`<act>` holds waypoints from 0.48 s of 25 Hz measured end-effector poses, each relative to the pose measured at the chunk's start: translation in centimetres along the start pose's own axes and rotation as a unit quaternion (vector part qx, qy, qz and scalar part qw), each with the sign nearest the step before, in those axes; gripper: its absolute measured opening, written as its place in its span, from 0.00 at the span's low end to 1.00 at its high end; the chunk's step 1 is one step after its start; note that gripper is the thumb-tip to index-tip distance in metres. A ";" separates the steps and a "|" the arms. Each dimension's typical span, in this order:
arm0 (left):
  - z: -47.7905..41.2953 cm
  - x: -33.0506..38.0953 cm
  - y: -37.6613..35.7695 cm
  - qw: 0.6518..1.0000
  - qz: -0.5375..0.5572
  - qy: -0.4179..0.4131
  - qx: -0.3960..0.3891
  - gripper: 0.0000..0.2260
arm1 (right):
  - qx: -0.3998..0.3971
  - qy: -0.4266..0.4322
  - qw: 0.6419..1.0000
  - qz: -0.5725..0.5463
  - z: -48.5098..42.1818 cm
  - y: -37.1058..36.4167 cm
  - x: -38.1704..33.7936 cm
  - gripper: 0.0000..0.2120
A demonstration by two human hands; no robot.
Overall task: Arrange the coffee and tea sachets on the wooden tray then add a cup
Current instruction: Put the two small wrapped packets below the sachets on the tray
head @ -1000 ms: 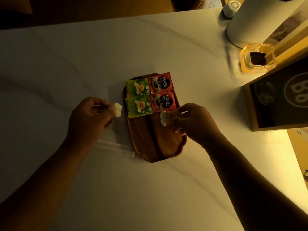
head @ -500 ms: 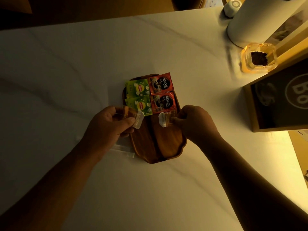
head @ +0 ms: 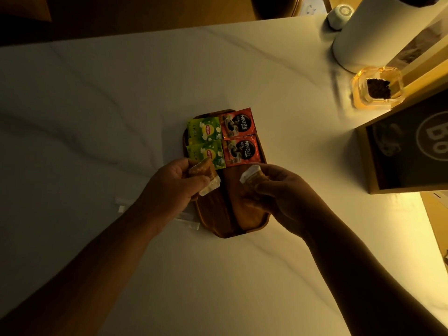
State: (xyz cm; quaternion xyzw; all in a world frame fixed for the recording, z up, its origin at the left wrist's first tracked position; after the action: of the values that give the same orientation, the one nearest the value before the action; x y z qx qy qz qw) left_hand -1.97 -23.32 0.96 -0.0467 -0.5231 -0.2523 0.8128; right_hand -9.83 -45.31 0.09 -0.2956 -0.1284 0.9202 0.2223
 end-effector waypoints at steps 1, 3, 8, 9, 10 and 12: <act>0.0 0.1 -0.1 1.000 -0.001 0.002 0.000 0.09 | -0.009 0.003 1.000 0.009 0.1 -0.2 0.2 0.20; 0.0 0.0 -0.3 1.000 0.013 0.011 -0.001 0.08 | -0.008 0.019 0.999 0.041 0.1 -0.4 0.3 0.17; -0.1 0.6 -0.5 0.999 -0.023 0.003 -0.036 0.10 | 0.094 0.054 0.984 0.144 0.2 0.2 -0.1 0.10; -0.1 0.9 -0.4 0.999 -0.041 -0.014 -0.031 0.11 | 0.116 0.059 0.977 0.170 0.3 0.3 -0.3 0.08; -0.2 1.2 -0.2 0.997 -0.068 -0.036 -0.022 0.10 | 0.135 0.065 0.969 0.196 0.4 0.4 -0.4 0.07; -0.5 1.8 -0.2 0.989 -0.130 -0.068 -0.012 0.07 | 0.164 0.077 0.952 0.247 0.6 0.5 -0.6 0.06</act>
State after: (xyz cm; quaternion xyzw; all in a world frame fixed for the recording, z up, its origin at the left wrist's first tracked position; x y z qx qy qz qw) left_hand -1.07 -24.28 2.23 -0.0050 -0.5754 -0.3588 0.7350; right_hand -9.86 -46.10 0.67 -0.3477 0.1184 0.9291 0.0432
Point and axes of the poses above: each hand's wrist, its own z-axis away from the middle knuckle, its own y-axis out of the back of the hand, x = y × z, the point moved 4 cm from there along -z, towards the middle knuckle, and after that the axes turned 6 degrees about -y, right-handed, at the moved point
